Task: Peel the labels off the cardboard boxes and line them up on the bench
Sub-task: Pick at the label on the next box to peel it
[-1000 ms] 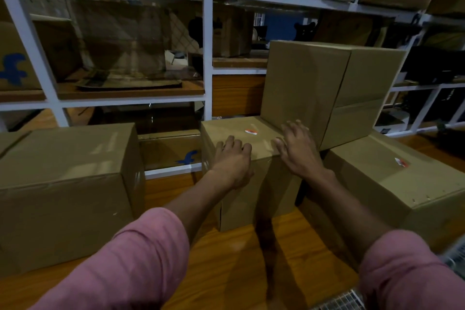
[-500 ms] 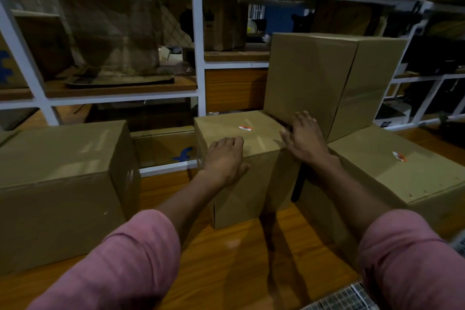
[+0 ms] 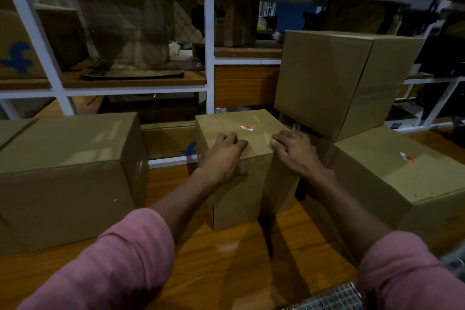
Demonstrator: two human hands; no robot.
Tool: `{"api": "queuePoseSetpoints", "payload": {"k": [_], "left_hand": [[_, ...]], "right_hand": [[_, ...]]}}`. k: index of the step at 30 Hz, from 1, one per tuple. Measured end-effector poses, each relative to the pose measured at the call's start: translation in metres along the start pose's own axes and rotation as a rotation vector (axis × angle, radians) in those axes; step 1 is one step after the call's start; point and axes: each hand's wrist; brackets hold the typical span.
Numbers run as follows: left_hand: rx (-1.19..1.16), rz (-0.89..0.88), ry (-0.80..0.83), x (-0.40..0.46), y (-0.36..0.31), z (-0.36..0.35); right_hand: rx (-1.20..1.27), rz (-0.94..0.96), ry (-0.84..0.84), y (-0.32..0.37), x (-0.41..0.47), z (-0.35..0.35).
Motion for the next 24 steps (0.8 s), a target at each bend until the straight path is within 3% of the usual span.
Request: {"api": "queuePoseSetpoints", "payload": {"k": [7, 24], "left_hand": [[0.000, -0.033, 0.005, -0.043, 0.010, 0.008], [-0.042, -0.068, 0.007, -0.217, 0.049, 0.045]], "right_hand": [[-0.029, -0.043, -0.101, 0.034, -0.031, -0.002], [-0.007, -0.045, -0.120, 0.155, -0.171, 0.003]]}}
Point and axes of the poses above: each hand's wrist, its own x-axis towards the middle knuckle, its own z-axis out of the back of the hand, y = z × x, and after that the axes turned 11 degrees about z, right-handed
